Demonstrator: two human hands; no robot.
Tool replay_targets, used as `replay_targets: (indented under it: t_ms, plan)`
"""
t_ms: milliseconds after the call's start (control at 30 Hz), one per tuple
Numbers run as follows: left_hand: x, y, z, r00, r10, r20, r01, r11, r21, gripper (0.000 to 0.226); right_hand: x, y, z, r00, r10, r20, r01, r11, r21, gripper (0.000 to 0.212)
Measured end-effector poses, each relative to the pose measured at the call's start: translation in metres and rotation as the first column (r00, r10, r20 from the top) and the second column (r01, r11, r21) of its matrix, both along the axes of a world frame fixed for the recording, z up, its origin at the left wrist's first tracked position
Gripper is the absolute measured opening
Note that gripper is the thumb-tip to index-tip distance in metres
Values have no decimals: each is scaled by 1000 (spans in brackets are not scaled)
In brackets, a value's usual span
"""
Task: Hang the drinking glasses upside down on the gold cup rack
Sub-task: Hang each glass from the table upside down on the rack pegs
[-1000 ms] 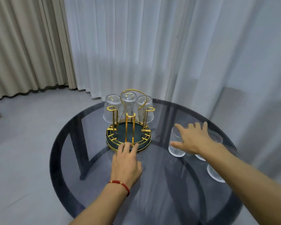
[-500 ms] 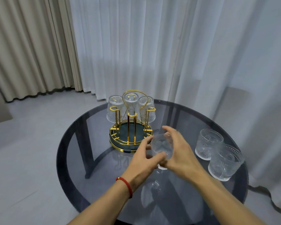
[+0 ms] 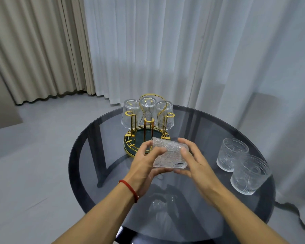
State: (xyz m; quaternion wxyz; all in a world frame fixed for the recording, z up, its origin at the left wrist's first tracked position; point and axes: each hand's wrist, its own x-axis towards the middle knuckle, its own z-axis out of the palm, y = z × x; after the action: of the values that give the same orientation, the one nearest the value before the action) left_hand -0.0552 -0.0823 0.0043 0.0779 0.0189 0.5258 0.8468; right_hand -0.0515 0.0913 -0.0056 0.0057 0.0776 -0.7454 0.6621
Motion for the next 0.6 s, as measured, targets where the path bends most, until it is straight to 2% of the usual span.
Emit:
replay_targets:
  t_ms: [67, 100, 167, 200, 233, 300, 333, 500, 600]
  plan:
    - [-3, -2, -3, 1000, -21, -15, 21, 1000, -13, 55, -1, -1, -1, 1000, -20, 2, 20, 996, -86, 42]
    - [-7, -3, -5, 999, -6, -38, 4, 998, -70, 51, -1, 0, 0, 999, -40, 4, 40, 992, -120, 44]
    - [-13, -10, -8, 993, 63, -102, -90, 954, -287, 39, 0, 1, 3, 995, -98, -31, 95, 992, -84, 42]
    - [-17, -14, -13, 980, 114, -161, -174, 886, -430, 34, 1, 3, 6, 989, -127, -72, 125, 992, -26, 40]
    - [-22, -21, -19, 951, 164, -262, -291, 760, -581, 28, 1, 5, 9, 982, -150, -118, 154, 988, 28, 38]
    - [-31, -34, -35, 878, 147, -455, -473, 417, -776, 21, 2, 10, 17, 959, -188, -211, 211, 973, 95, 41]
    - [-35, -39, -43, 865, 106, -491, -498, 307, -811, 25, 3, 11, 23, 947, -198, -253, 230, 968, 105, 42]
    - [-39, -36, -56, 915, -110, -387, -378, 98, -921, 53, -6, -16, 72, 883, -238, -404, 269, 963, 20, 47]
    - [-40, -31, -54, 908, -132, -398, -401, 1, -916, 55, -28, -50, 105, 854, -243, -461, 317, 944, 89, 51]
